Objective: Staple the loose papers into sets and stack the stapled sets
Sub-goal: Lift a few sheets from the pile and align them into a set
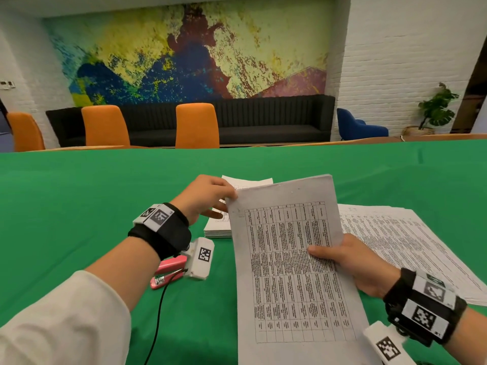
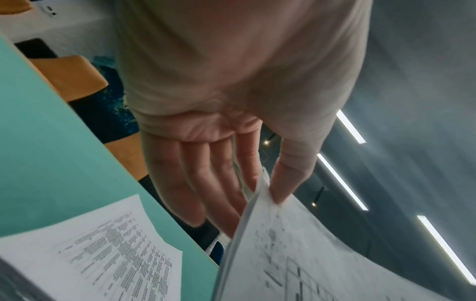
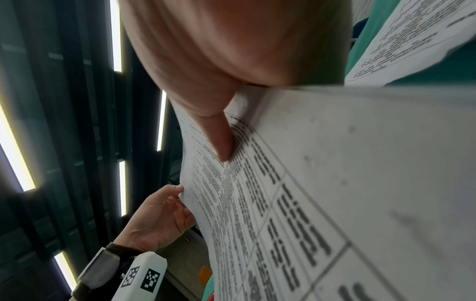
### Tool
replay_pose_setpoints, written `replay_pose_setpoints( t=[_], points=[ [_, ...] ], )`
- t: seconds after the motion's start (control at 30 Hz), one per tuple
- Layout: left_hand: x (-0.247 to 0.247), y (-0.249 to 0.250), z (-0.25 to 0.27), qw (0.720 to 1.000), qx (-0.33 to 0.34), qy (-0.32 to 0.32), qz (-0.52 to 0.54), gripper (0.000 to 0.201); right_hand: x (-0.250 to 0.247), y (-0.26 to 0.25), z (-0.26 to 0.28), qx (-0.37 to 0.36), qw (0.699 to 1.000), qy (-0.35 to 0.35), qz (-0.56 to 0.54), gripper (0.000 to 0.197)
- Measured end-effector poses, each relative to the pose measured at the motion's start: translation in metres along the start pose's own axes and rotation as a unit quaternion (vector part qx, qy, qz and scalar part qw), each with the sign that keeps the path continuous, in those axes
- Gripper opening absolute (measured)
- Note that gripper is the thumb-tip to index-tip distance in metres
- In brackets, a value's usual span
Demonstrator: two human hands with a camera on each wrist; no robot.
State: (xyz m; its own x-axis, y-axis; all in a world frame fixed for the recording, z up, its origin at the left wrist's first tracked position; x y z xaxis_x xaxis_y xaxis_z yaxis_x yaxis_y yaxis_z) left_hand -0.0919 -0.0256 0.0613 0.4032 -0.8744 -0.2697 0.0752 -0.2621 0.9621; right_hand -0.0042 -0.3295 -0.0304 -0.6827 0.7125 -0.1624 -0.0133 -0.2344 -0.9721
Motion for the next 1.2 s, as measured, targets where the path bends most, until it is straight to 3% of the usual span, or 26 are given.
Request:
replay_pose_setpoints(
  t=[0.33, 0.6, 0.7, 0.83, 1.03, 1.2],
  points=[
    [-0.008, -0.004, 0.002, 0.992, -0.075, -0.043, 0.097, 0.015, -0.007, 0.005, 0.003, -0.003, 1.0, -0.001, -0.01, 0.031],
    [0.0, -0.007, 0.005, 0.998, 0.013, -0.066, 0.01, 0.006, -0.011, 0.008, 0.004, -0.005, 1.0, 0.004, -0.006, 0.035],
    [0.005, -0.005, 0.007, 0.997, 0.062, -0.039, -0.022, 0.013, -0.011, 0.008, 0.004, -0.007, 1.0, 0.002, -0.006, 0.034],
    [0.006, -0.001, 0.007, 0.995, 0.096, 0.002, -0.022, 0.009, -0.01, 0.009, 0.004, -0.008, 1.0, -0.001, -0.011, 0.036],
    [0.0, -0.003, 0.006, 0.996, 0.061, 0.018, 0.069, 0.01, -0.01, 0.007, 0.004, -0.004, 1.0, -0.013, -0.024, 0.034],
    [-0.007, -0.007, 0.007, 0.986, -0.01, -0.024, 0.165, 0.009, -0.009, 0.005, 0.005, -0.005, 0.999, -0.021, -0.023, 0.035]
  ],
)
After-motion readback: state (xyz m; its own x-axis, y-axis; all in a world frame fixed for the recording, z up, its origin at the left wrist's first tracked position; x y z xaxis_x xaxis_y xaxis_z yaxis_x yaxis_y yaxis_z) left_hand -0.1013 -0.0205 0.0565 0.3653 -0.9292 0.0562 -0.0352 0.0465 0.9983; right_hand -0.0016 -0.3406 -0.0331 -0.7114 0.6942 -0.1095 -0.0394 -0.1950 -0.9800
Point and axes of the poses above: each hand's wrist, its own z-axis away from the middle knuckle, its own x-axis out of the palm, y = z × x, the point moved 1 cm from there along -z, towards the middle knuckle, and after that the axes turned 10 degrees about z, right-handed, at the moved point
